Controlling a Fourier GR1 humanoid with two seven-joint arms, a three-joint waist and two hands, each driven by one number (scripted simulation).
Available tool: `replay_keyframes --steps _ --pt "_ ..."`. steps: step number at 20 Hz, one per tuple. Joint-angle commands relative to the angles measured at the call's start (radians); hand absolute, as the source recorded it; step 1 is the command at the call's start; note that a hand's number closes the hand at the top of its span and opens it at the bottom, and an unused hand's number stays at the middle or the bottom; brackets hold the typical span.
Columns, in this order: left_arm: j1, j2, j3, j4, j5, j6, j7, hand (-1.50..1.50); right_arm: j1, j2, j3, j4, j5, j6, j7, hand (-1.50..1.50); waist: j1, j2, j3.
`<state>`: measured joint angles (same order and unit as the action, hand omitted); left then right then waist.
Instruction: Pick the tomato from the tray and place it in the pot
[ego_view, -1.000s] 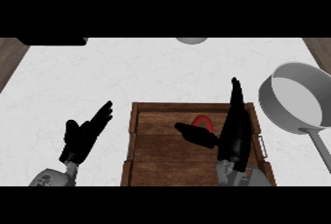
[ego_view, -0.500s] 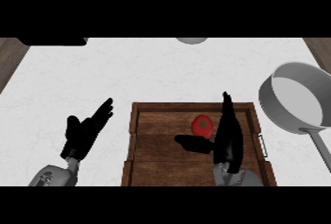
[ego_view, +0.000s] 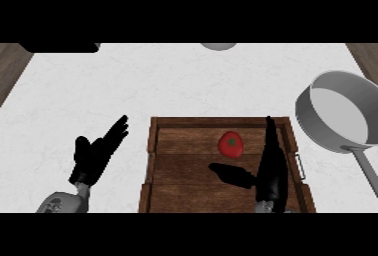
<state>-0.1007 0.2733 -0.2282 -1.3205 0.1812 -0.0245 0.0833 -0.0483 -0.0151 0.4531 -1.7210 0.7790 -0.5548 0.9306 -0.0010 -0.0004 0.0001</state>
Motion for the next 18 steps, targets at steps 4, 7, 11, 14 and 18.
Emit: replay_keyframes --steps 4,7,11,14,18 --pt "0.06 0.025 0.029 -0.036 0.0 -0.05 -0.017 0.0 0.058 -0.005 -0.041 0.05 -0.264 -0.112 -0.313 -1.5 0.006 0.001 0.001" --pt "0.038 0.0 0.031 -0.042 -0.017 -0.033 0.011 0.0 0.061 0.015 -0.003 0.047 -0.321 -0.173 -0.379 -1.5 0.003 0.0 0.001" --pt "0.022 -0.037 0.034 -0.033 -0.044 -0.028 0.024 0.0 0.029 0.015 0.001 0.178 -0.487 -0.252 -0.509 -1.5 0.004 0.001 0.0" --pt "-0.013 -0.043 0.058 -0.003 -0.051 -0.041 0.041 0.0 0.053 0.015 -0.083 0.243 -0.621 -0.18 -0.688 -1.5 0.001 0.001 0.001" --pt "-0.006 -0.085 0.047 -0.014 -0.086 -0.016 0.049 0.0 -0.075 0.015 -0.063 0.361 -0.768 -0.254 -0.757 -1.5 0.005 0.002 0.0"
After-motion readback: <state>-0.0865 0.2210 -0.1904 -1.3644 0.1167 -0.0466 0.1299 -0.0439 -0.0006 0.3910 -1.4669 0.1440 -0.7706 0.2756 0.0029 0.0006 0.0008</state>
